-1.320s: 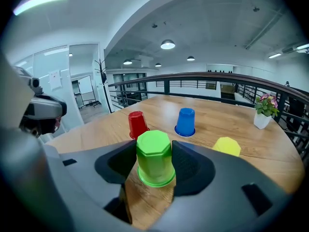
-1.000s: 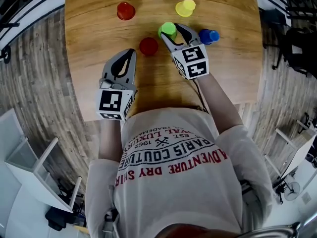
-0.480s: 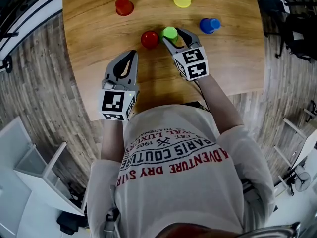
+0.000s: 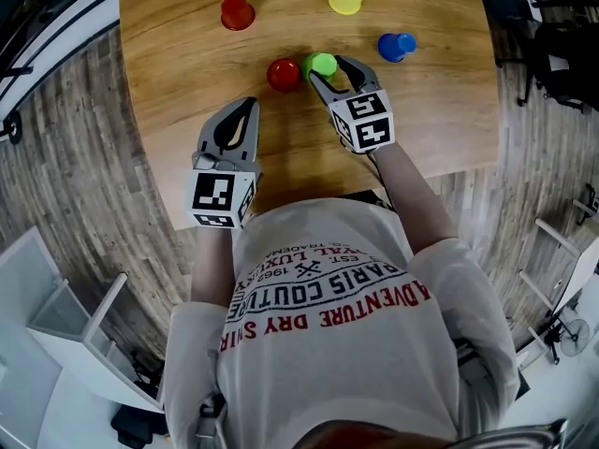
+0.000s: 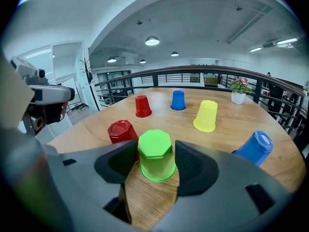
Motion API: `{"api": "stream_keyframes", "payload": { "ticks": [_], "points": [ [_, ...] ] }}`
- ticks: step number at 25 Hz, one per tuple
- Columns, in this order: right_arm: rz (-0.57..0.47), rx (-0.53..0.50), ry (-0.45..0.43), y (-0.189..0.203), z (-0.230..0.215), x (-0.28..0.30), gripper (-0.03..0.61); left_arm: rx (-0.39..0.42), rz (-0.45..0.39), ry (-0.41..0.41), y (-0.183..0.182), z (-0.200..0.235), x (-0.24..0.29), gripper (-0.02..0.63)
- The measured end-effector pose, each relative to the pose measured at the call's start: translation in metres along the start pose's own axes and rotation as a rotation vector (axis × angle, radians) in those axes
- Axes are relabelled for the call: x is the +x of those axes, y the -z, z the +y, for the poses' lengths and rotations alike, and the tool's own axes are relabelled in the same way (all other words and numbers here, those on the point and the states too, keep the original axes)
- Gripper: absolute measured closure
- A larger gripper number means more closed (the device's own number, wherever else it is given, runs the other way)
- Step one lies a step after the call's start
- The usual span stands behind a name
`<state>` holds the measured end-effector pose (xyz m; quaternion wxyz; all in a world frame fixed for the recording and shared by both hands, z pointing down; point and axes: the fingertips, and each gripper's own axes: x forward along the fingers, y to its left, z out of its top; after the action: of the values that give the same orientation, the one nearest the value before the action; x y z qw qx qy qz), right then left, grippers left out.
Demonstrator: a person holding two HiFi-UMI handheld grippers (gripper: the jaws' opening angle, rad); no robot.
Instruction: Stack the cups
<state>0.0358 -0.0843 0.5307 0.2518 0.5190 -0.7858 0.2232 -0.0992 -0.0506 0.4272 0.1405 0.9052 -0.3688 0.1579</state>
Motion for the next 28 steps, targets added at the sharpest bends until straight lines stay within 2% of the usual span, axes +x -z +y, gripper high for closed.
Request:
{"api": "stream_keyframes", "payload": {
  "ticks": [6,10,15,19,28],
  "points": [
    [-0.101,-0.005,0.044,-0.022,-0.006,-0.027,0.314,0.008,-0.015,0.059,-0.013,-0.01,0.011,0.597],
    [-0.146,0.0,0.098,-0.033,-0.026,-0.048,0.314,0.017,-0.021,0.088,-0.022,-0.021,0.024,0.597],
    [-0.134,0.026,0.182,-0.027,-0.072,-0.07,0.314,0.02,-0.028,0.153,-0.031,-0.046,0.049,0.597],
    [-0.129,0.051,0.22,-0.021,-0.102,-0.083,0.314,0.023,-0.03,0.171,-0.038,-0.062,0.068,0.597],
    [-0.093,0.092,0.232,-0.006,-0.159,-0.079,0.314,0.021,-0.007,0.166,-0.046,-0.084,0.108,0.597]
  ]
}}
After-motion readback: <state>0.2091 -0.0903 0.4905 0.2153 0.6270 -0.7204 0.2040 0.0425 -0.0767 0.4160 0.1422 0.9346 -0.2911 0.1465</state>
